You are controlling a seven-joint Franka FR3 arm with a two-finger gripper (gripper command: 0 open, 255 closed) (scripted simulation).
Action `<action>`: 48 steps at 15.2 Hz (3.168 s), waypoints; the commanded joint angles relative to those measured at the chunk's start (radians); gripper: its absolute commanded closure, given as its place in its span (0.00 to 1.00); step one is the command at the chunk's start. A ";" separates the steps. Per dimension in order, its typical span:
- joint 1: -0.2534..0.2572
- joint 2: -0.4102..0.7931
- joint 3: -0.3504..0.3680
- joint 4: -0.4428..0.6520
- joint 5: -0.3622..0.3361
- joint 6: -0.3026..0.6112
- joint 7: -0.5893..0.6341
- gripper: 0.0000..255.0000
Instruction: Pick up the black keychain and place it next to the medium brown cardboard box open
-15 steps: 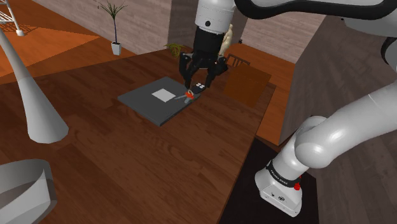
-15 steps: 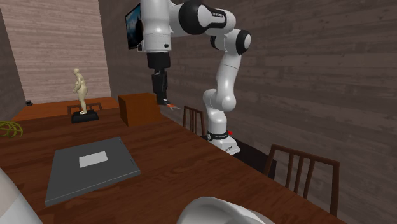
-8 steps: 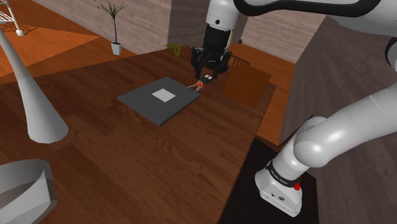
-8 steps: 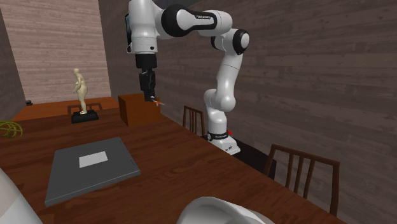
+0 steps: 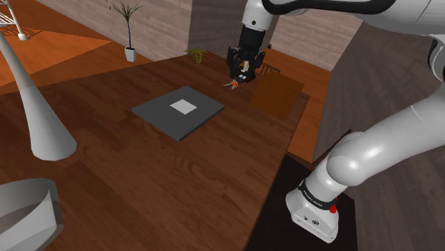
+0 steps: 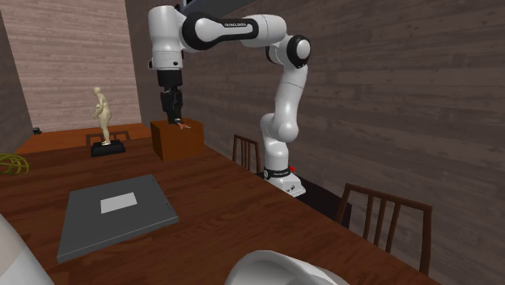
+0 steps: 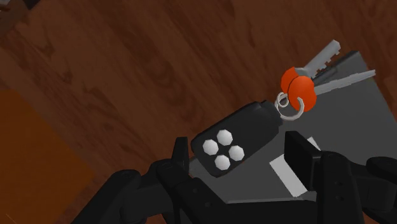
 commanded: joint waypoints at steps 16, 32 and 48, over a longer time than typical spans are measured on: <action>-0.157 0.297 -0.215 0.315 -0.073 -0.023 -0.352 1.00; -0.174 0.346 -0.233 0.172 -0.073 0.169 -0.386 1.00; -0.175 0.402 -0.233 0.022 -0.072 0.376 -0.386 1.00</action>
